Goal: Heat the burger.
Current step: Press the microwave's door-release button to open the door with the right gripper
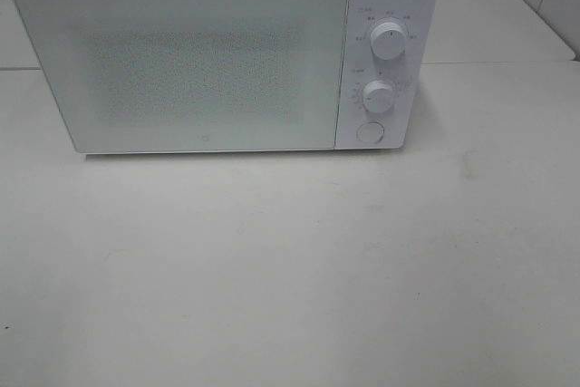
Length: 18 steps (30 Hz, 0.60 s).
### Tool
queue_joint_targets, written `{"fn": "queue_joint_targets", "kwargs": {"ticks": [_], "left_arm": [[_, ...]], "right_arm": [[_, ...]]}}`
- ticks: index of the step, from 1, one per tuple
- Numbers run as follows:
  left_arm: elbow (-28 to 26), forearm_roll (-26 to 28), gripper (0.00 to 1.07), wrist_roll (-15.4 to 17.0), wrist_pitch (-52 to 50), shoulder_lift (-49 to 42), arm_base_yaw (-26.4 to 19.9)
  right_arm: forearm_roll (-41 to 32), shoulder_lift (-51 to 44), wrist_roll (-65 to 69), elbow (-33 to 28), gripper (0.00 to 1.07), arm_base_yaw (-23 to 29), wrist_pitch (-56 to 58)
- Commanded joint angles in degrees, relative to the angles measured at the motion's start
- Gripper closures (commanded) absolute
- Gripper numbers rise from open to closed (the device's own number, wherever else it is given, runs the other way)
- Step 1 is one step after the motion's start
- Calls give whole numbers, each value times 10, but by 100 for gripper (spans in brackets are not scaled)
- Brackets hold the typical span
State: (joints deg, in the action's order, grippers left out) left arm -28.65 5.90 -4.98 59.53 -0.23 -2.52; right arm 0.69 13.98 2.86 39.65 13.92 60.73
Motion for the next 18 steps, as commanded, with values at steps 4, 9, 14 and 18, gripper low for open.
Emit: {"fn": "queue_joint_targets", "kwargs": {"ticks": [4, 9, 14, 18], "left_arm": [[1, 1, 6, 1, -6, -7, -3], [1, 1, 6, 1, -6, -7, -3], [1, 1, 6, 1, -6, -7, -3], [1, 1, 6, 1, -6, -7, -3]], "right_arm": [[20, -118, -5, -66, 32, -35, 1], [20, -159, -5, -100, 32, -39, -6], [20, -157, -5, -107, 32, -39, -17], [20, -157, -5, -107, 32, -39, -17]]}}
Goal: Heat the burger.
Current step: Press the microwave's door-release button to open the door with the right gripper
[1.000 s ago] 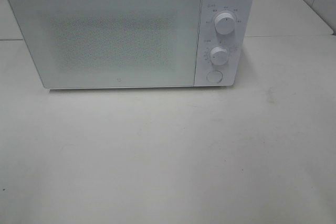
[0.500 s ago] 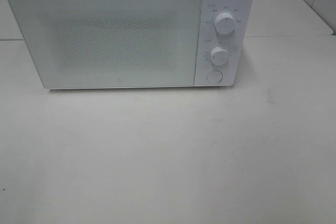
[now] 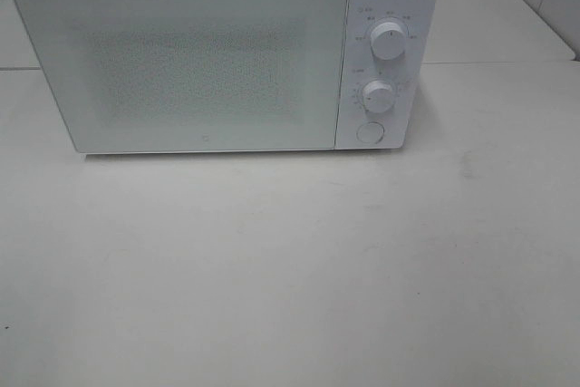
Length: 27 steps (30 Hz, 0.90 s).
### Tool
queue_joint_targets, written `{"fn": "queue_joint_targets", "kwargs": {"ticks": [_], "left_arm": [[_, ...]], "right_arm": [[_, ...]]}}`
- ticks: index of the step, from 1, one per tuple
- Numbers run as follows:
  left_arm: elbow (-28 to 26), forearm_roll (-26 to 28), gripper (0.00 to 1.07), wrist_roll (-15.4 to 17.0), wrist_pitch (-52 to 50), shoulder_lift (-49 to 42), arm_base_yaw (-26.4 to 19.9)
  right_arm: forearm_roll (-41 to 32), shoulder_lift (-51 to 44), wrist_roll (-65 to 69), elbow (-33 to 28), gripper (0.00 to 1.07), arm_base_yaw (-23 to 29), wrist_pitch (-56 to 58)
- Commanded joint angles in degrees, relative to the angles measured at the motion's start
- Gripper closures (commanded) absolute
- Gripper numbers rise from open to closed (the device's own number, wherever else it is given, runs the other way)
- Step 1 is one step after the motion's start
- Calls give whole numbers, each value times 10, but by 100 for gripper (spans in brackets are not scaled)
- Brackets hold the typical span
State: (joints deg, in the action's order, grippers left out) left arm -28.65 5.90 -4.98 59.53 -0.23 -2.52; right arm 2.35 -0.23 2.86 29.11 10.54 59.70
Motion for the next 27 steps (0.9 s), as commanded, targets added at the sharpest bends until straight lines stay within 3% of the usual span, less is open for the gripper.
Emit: {"fn": "queue_joint_targets", "kwargs": {"ticks": [1, 13, 27], "left_arm": [[1, 1, 6, 1, -6, -7, -3], [1, 1, 6, 1, -6, -7, -3], [1, 1, 6, 1, -6, -7, -3]], "right_arm": [[3, -15, -5, -1, 32, -5, -6], [-13, 17, -3, 14, 32, -5, -38], [-15, 163, -2, -11, 32, -5, -273]]}}
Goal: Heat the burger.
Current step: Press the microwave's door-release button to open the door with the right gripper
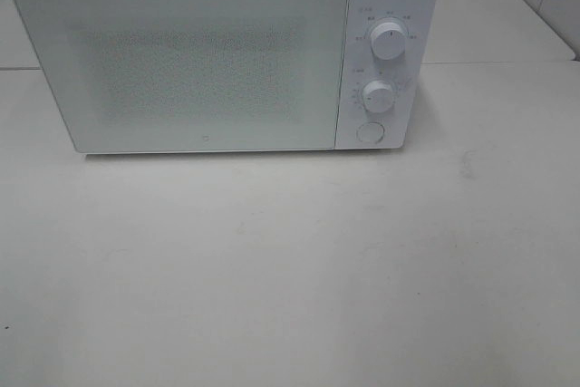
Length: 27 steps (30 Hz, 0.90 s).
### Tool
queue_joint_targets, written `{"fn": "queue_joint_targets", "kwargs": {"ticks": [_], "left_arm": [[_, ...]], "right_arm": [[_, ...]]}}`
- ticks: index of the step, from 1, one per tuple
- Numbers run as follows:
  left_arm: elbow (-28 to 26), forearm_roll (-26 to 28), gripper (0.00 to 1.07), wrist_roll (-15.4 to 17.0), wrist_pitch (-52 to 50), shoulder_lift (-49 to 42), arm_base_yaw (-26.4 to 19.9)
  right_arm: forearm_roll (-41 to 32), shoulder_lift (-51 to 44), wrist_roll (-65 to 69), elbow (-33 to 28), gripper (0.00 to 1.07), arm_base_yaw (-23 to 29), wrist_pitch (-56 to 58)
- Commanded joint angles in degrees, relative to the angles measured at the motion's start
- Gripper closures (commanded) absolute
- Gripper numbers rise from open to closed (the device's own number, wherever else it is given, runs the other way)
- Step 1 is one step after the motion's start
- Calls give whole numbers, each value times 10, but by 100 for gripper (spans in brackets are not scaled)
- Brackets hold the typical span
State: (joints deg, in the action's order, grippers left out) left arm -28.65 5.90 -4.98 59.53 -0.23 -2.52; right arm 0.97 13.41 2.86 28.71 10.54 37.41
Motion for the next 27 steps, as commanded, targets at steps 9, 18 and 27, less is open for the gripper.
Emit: {"fn": "queue_joint_targets", "kwargs": {"ticks": [9, 18, 27], "left_arm": [[1, 1, 6, 1, -6, -7, -3], [1, 1, 6, 1, -6, -7, -3], [1, 1, 6, 1, -6, -7, -3]], "right_arm": [[1, 144, -2, -7, 32, -5, -158], [1, 288, -2, -7, 32, -5, -300], [1, 380, -2, -7, 32, -5, -408]]}}
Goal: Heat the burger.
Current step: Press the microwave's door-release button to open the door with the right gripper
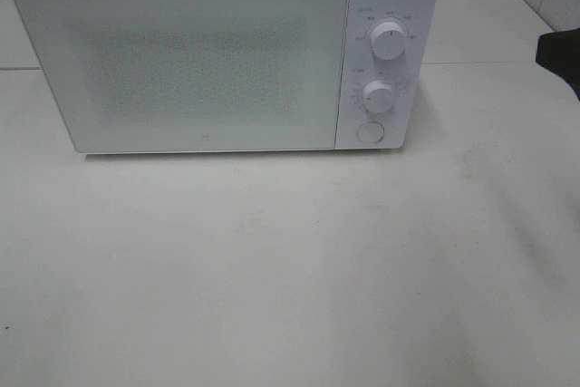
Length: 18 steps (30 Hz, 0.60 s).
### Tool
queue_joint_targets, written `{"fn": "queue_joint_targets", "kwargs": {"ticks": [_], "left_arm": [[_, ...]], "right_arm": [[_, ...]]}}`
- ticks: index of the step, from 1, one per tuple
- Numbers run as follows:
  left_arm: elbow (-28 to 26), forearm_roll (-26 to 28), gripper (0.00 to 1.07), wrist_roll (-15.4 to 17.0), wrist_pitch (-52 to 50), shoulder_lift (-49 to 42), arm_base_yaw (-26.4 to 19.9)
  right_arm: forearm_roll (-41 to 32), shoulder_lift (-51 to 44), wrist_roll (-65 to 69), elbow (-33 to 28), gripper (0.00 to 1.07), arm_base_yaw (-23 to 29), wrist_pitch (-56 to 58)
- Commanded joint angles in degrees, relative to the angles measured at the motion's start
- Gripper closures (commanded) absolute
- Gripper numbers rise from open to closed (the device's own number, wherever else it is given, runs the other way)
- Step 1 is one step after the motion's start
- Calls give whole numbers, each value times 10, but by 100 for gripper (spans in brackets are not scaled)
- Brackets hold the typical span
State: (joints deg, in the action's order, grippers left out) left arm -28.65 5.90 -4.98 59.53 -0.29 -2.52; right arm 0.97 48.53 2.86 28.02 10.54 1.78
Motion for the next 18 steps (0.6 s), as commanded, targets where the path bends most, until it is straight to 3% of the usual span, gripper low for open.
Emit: {"fn": "queue_joint_targets", "kwargs": {"ticks": [1, 10, 18], "left_arm": [[1, 1, 6, 1, -6, -7, -3], [1, 1, 6, 1, -6, -7, -3], [1, 1, 6, 1, -6, -7, -3]], "right_arm": [[1, 55, -2, 0, 32, -5, -85], [-3, 156, -14, -15, 32, -3, -252], [-159, 243, -141, -54, 32, 83, -432]]}}
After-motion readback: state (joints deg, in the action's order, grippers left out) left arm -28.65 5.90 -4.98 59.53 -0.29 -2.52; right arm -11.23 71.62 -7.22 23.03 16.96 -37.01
